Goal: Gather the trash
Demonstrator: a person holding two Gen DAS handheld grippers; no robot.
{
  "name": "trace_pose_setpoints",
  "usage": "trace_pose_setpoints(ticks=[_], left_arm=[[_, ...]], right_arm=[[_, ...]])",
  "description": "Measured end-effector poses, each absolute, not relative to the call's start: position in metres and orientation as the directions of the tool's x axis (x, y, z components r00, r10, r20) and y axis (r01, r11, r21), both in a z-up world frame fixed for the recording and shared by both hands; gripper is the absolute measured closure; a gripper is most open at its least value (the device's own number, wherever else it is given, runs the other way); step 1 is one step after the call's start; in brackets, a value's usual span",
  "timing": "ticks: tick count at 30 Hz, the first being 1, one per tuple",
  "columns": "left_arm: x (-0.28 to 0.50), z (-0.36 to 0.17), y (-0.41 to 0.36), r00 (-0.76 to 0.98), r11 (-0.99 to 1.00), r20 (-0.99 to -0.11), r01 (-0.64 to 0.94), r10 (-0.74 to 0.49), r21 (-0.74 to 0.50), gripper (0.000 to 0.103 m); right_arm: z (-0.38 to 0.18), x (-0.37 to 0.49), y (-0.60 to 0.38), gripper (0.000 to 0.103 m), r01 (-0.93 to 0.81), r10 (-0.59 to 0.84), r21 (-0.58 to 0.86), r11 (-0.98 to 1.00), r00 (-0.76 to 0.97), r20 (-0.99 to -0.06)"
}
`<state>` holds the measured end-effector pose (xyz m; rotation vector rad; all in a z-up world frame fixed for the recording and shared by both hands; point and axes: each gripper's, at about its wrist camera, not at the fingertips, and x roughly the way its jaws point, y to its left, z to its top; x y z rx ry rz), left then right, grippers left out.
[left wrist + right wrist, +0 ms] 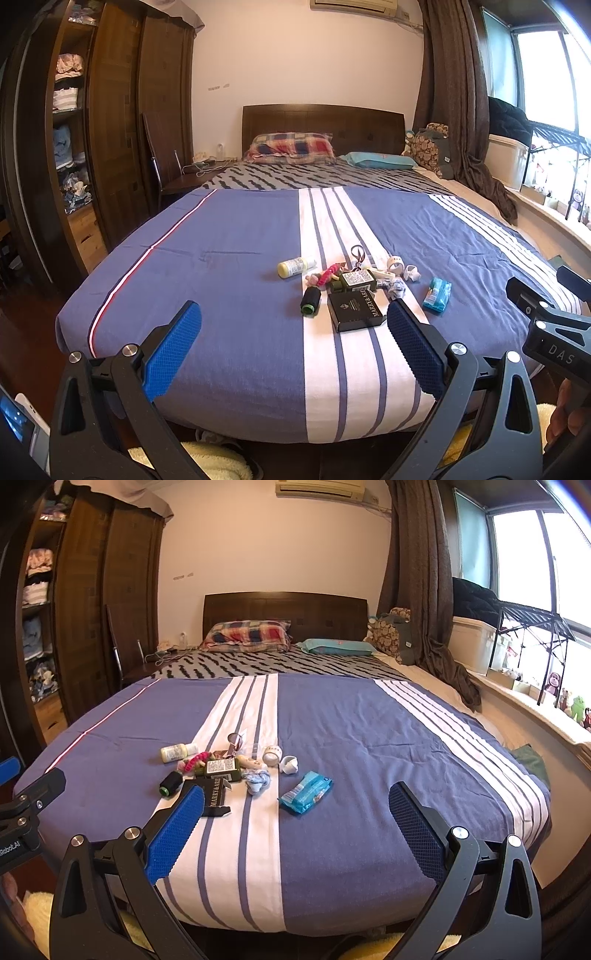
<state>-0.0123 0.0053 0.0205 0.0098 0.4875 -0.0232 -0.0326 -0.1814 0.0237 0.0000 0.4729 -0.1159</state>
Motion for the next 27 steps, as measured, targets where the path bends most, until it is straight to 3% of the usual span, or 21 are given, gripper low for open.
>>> trace_pose_setpoints(ticks=[27], left_arm=[[-0.0147, 0.0303, 0.0081, 0.892, 1.000, -0.452, 0.022, -0.020, 0.001, 0.008]], right_arm=[[0.0311, -0.0318, -0.1784, 0.003, 0.102, -0.105, -0.031, 0.994, 0.887, -0.449]])
